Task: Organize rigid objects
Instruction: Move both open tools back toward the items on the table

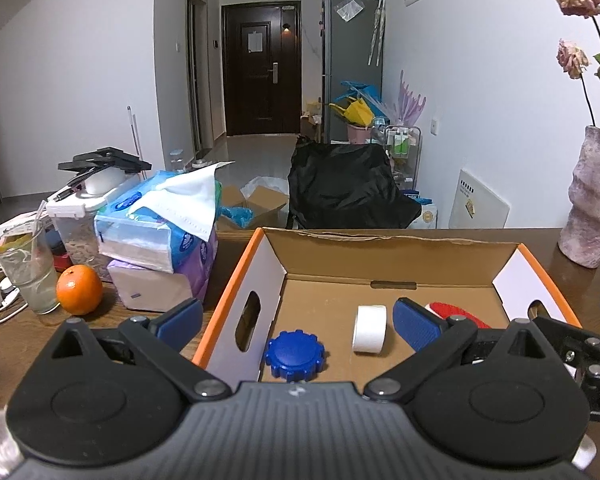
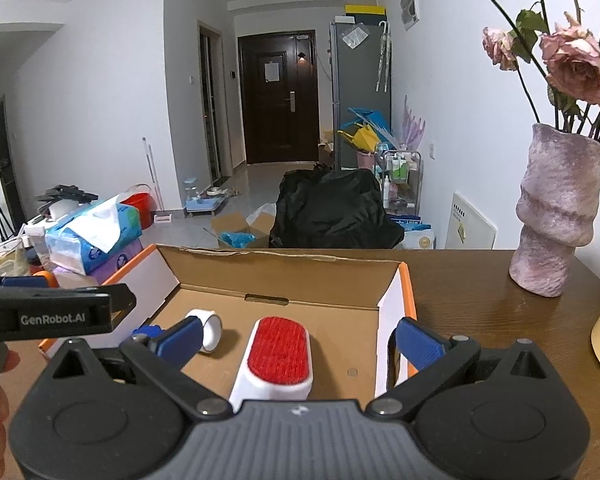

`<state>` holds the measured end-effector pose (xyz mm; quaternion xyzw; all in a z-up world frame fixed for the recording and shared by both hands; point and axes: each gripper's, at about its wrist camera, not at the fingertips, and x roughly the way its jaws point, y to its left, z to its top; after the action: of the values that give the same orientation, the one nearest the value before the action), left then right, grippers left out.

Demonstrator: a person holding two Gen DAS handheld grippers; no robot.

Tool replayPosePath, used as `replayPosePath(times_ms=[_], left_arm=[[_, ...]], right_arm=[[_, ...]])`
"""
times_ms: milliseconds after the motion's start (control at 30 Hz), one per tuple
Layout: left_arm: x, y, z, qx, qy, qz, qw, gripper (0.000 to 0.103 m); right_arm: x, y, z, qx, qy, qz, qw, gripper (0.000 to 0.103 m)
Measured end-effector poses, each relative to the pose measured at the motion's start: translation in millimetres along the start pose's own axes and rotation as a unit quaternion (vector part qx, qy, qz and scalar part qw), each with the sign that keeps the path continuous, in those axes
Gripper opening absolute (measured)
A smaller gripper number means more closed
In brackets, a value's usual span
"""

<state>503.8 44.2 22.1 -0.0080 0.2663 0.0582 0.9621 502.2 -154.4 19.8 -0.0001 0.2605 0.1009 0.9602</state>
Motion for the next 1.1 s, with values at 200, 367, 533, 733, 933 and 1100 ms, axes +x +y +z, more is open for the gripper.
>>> replayPosePath(times_ms=[200,367,533,733,933,1100], left_arm=[[-14,1,-11,0.011,-0.001,0.002,0.9999,0.103],[-30,2,-21,0.015,-0.004,0.002,0.9999,0.103],[-47,4,-31,0.017,-0.01,0.002,0.9998,0.103],[-66,5,-44,0.018,-0.009,0.002,0.9998,0.103],[-84,8,-57,0.018,-0.007,0.001,0.9998,0.103],[-98,10,-68,0.018,-0.002,-0.003,0.9998,0.103]], right_arm=[[-15,1,-9,-0.007,0.0,0.002,1.0,0.103],[-29,0,-14,-0.007,-0.005,0.003,1.0,0.103],[-45,0,-21,-0.009,-0.008,0.004,1.0,0.103],[-62,2,-32,-0.012,-0.006,0.004,1.0,0.103],[-81,4,-44,-0.015,-0.004,0.004,1.0,0.103],[-98,7,-56,-0.021,-0.001,0.006,1.0,0.103]])
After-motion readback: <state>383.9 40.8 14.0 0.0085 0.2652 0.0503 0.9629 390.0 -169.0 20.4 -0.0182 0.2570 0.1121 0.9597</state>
